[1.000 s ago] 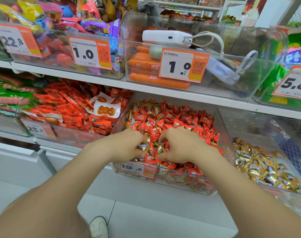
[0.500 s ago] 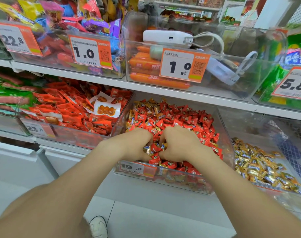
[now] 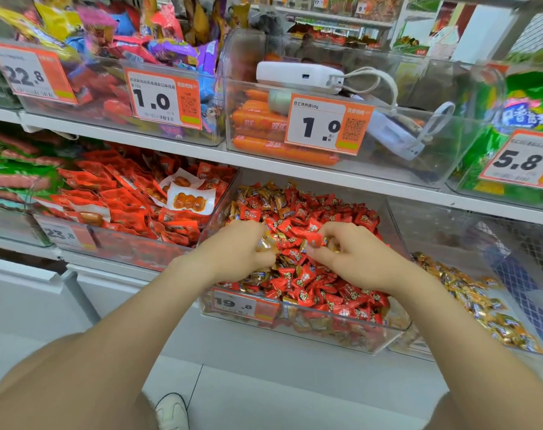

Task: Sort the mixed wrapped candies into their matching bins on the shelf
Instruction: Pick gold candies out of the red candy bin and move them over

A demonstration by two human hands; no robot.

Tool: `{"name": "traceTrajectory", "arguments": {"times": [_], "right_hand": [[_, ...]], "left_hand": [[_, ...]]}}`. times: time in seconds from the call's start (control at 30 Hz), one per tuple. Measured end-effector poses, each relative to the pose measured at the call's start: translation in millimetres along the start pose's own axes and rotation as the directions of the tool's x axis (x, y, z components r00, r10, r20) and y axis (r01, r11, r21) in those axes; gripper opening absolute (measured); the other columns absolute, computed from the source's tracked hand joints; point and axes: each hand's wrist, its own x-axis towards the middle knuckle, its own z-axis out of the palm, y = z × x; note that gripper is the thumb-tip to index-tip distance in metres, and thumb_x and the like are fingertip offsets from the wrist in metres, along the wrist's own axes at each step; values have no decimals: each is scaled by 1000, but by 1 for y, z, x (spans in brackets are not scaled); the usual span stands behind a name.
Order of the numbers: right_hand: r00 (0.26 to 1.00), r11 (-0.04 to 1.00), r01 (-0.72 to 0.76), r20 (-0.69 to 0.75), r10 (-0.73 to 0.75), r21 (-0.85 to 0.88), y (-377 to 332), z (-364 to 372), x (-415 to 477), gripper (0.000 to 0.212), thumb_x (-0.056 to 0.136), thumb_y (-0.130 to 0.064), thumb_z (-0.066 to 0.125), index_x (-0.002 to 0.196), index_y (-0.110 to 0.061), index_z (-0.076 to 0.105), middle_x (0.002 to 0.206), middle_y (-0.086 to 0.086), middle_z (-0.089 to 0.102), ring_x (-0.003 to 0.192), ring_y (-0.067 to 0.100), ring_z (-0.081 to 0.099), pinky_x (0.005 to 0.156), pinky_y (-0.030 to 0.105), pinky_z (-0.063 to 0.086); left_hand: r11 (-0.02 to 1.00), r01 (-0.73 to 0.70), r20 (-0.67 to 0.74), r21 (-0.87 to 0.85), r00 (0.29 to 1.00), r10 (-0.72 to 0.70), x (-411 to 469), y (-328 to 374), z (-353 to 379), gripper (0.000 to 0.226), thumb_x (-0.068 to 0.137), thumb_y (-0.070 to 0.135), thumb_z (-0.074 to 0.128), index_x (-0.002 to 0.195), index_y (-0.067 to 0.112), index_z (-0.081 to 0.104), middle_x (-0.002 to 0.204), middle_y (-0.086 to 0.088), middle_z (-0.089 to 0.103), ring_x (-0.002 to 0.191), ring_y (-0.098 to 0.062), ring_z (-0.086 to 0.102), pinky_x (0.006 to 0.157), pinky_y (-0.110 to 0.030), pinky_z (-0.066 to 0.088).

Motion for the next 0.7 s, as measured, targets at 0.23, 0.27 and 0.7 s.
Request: {"name": "traceTrajectory", "arguments": {"times": [0.23,0.27,0.7], "right_hand": [[998,994,-54,-16,56,90,0,-6,-6,12,90,-35,77,86,-25,70,66,-2,68,54,7,53,58,23,43],[998,996,-53,-41,56,67,0,-8,-7,8,87,-29,78,87,-27,70,66,-4,66,55,6,52,58,22,41],[999,1000,-24,-40,24,13,7,-11,-9,16,102,-37,65,111,-30,53,72,-2,71,53,7,58,54,34,48]], "left_hand": [[861,107,35,-498,994,-104,1,14,4,17,105,23,56,110,29,70,83,-11,70,58,-19,60,47,-28,48],[832,139,71,-537,990,-120,2,15,5,15,105,23,57,110,28,70,84,-12,68,59,-19,62,47,-28,47],[666,316,213,-676,949,-233,14,12,12,42,97,32,72,127,5,61,100,-16,67,62,-19,58,49,-29,45]]}}
